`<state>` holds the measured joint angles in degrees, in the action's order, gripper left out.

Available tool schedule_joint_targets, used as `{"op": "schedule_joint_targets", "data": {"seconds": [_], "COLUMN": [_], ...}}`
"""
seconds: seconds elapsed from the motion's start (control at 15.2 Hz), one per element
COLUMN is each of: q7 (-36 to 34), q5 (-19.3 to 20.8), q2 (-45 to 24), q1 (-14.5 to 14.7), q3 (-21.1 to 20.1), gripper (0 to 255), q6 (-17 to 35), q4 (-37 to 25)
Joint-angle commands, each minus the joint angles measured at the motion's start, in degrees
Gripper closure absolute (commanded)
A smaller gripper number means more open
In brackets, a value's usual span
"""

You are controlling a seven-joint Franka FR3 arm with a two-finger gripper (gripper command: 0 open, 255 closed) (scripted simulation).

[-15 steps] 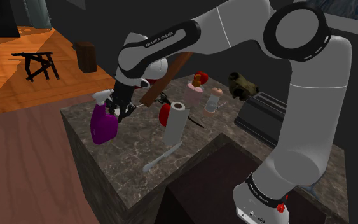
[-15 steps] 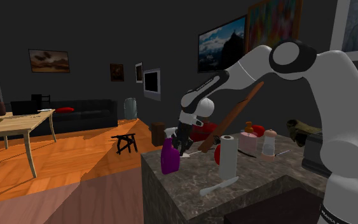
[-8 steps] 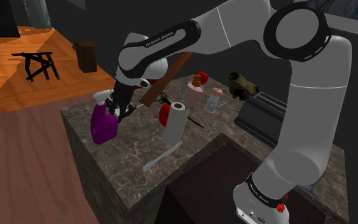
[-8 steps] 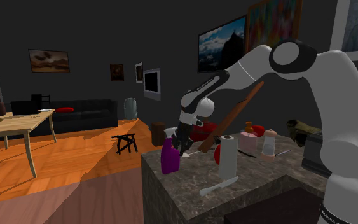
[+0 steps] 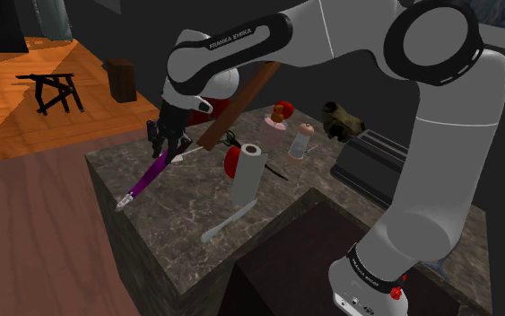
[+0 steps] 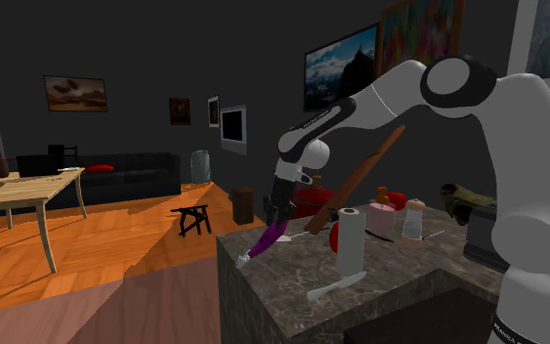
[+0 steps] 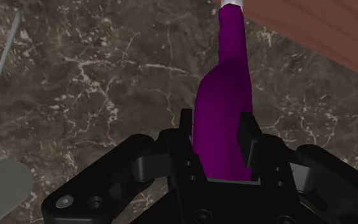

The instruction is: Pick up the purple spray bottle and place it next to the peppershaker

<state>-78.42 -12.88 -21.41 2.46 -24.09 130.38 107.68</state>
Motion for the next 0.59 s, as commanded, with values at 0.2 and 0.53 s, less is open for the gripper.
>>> {"op": "schedule_joint_targets", "data": {"seconds": [0.2,0.53], "q7": [-0.5,-1.1], "q5": [-0.3,-0.6], "q2": [2.1,3.8], "q1": [-0.4,-0.6], "q3": [-0.2,-0.4], "gripper": [255,255], "q6": [-3.3,-6.5], "q4": [-1.3,-3.0]}}
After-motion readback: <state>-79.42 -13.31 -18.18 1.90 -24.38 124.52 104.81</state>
